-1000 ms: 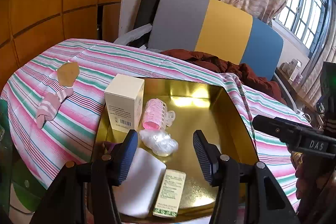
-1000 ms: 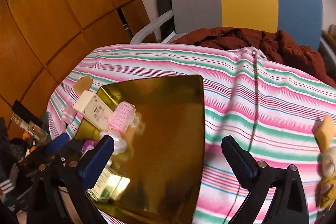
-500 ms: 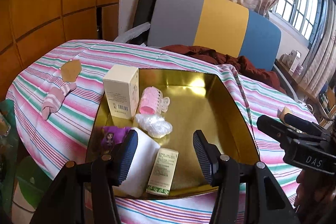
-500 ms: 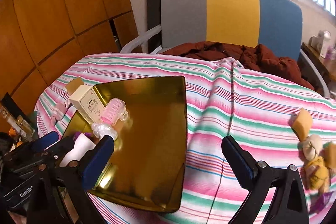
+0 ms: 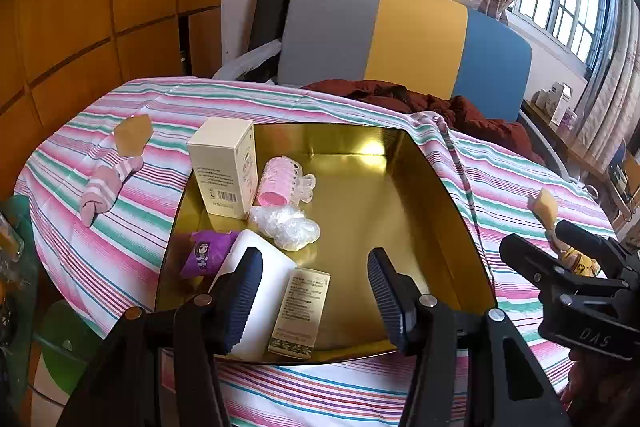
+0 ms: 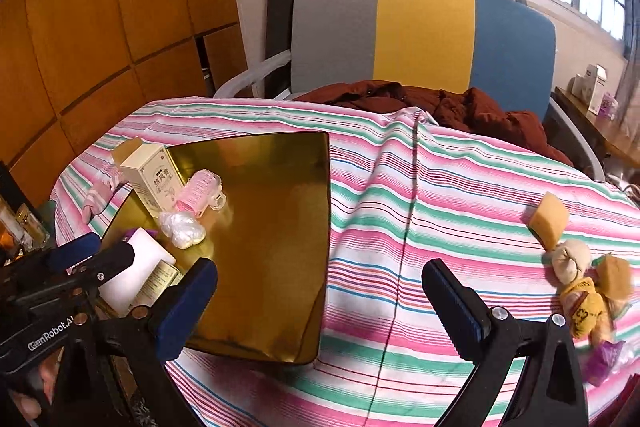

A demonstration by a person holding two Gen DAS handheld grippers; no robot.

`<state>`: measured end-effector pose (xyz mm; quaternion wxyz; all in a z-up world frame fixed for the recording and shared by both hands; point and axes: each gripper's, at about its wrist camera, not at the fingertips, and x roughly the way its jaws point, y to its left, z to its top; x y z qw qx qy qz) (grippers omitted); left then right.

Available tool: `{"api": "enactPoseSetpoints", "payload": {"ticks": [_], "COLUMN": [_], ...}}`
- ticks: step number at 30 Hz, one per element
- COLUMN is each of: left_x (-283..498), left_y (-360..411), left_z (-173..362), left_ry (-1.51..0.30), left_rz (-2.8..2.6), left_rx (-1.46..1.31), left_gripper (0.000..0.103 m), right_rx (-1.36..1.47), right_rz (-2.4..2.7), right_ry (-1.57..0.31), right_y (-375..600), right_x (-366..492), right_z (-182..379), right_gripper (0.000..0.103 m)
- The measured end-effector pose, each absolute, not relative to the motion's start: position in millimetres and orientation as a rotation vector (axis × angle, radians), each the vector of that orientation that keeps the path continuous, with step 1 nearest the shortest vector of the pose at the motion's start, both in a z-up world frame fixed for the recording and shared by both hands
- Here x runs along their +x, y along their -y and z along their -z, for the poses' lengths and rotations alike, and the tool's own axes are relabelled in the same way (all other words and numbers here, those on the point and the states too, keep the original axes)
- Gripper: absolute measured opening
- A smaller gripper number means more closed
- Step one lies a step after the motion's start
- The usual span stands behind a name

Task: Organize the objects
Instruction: 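Withdraw both grippers from the gold tray toward the remaining pile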

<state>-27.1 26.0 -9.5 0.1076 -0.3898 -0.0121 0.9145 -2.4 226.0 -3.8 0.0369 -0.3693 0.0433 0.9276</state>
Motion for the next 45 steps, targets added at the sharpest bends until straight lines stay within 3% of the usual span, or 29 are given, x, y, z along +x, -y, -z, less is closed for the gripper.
{"api": "enactPoseSetpoints", "payload": {"ticks": [12,45], "left_x": [-22,-19], "left_y": [-42,-69], "left_z": [5,15], "left_ry": [0.005,-0.052], "left_rz": [-2.653,-2.562], "left_rx": [-1.126,-1.133], "left_gripper": [0.055,0.055], "right_rx": [-1.077,-1.119], "right_rz": [-2.842,-2.660], "right_ry": [-0.047,-0.062], "right_y": [-225,-293], "right_x": [8,22], "right_z": [0,19], "right_gripper": [0.103,0.103]}}
